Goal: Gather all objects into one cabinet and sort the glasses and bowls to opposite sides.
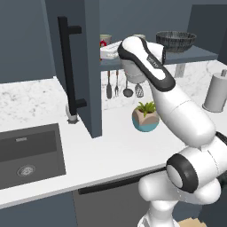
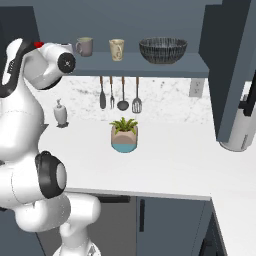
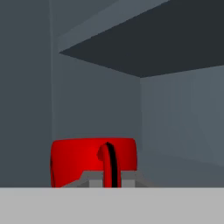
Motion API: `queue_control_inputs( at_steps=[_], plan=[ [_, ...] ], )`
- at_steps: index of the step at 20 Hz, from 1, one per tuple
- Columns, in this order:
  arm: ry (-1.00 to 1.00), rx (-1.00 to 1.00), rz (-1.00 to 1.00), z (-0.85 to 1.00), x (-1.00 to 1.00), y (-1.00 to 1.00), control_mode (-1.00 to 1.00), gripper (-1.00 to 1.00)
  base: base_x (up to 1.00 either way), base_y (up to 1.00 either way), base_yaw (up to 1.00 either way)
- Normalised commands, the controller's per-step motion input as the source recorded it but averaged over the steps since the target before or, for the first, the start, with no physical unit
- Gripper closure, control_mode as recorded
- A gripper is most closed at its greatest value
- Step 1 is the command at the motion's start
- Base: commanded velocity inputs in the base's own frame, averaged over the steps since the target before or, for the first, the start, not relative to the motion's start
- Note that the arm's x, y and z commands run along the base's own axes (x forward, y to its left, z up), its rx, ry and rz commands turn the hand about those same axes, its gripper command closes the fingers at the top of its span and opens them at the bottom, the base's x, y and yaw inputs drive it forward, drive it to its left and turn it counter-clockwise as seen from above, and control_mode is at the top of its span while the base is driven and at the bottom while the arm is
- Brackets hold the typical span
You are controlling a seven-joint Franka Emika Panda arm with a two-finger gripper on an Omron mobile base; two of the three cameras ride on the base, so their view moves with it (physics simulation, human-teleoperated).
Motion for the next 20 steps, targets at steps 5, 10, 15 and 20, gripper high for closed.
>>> queue_control_inputs(
  at_steps=[5, 10, 15, 20],
  plan=[
    [-0.01, 0.0, -0.04, -0.26, 0.71, 0.25, -1.0, 1.0, 0.0, 0.0, 0.0],
    [-0.01, 0.0, -0.02, -0.34, 0.59, 0.0, -1.0, 1.0, 0.0, 0.0, 0.0],
    [0.0, 0.0, 0.0, -0.23, 0.44, 0.0, -1.0, 1.0, 0.0, 0.0, 0.0],
    [-0.02, 0.0, 0.0, -0.07, 0.48, 0.02, -1.0, 1.0, 0.0, 0.0, 0.0]
  ],
)
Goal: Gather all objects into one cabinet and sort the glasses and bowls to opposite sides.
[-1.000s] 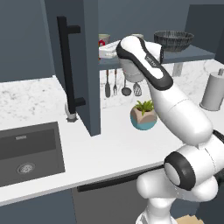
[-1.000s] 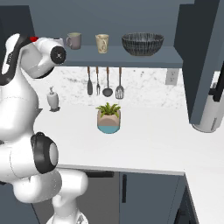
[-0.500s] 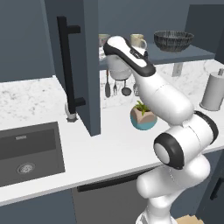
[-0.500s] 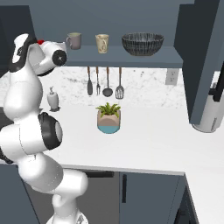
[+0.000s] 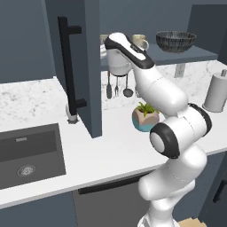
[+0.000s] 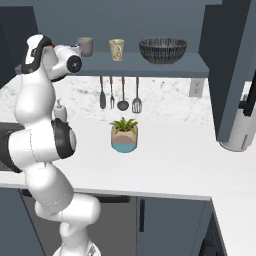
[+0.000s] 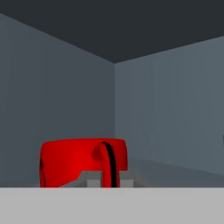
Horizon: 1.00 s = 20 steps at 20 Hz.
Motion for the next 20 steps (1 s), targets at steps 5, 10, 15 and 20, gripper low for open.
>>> queue_control_inputs(
  at_steps=[5, 10, 15, 20],
  plan=[
    [-0.03, 0.0, -0.01, -0.24, 0.22, 0.03, -1.0, 1.0, 0.0, 0.0, 0.0],
    [0.0, -0.03, -0.05, -0.38, 0.04, -0.04, -1.0, 1.0, 0.0, 0.0, 0.0],
    [0.0, -0.06, -0.07, -0.36, 0.0, -0.16, -1.0, 1.0, 0.0, 0.0, 0.0],
    [0.0, -0.07, -0.08, -0.26, 0.01, -0.11, -1.0, 1.0, 0.0, 0.0, 0.0]
  ],
)
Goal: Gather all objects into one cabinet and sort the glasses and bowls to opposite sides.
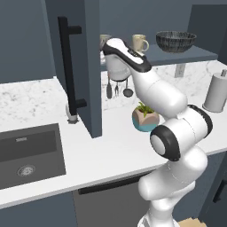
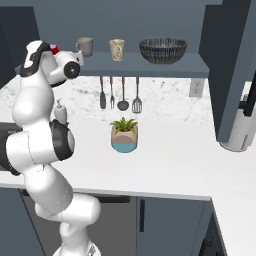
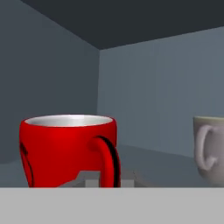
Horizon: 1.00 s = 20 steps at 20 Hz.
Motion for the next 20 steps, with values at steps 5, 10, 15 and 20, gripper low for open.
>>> queue_control_inputs(
  at_steps=[5, 10, 15, 20],
  plan=[
    [0.0, -0.07, -0.07, -0.06, 0.14, 0.0, -1.0, 1.0, 0.0, 0.0, 0.0],
    [0.0, -0.05, -0.06, 0.0, 0.2, 0.0, -1.0, -1.0, 0.0, 0.0, 0.0],
    [0.02, -0.03, -0.08, 0.0, 0.03, -0.01, -1.0, -1.0, 0.0, 0.0, 0.0],
    [0.0, 0.0, -0.09, 0.0, -0.24, -0.12, -1.0, -1.0, 0.0, 0.0, 0.0]
  ],
)
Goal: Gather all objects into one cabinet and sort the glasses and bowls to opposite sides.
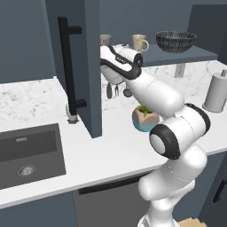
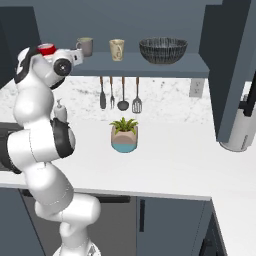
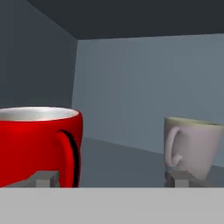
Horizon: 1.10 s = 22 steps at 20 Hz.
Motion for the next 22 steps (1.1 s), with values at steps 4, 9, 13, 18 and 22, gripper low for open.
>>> queue_control_inputs(
  at_steps=[4, 9, 13, 18, 22],
  plan=[
    [0.01, 0.0, -0.11, 0.0, -0.56, -0.17, -1.0, -1.0, 0.0, 0.0, 0.0],
    [0.13, 0.0, -0.16, 0.0, -0.14, -0.3, -1.0, -1.0, 0.0, 0.0, 0.0],
    [0.09, 0.0, -0.15, 0.21, -0.19, -0.42, -1.0, -1.0, 0.0, 0.0, 0.0],
    [0.17, 0.0, -0.24, 0.72, -0.28, -0.68, -1.0, -1.0, 0.0, 0.0, 0.0],
    [0.31, 0.04, -0.27, 1.0, -0.45, -0.54, -1.0, -1.0, 0.0, 0.0, 0.0]
  ],
)
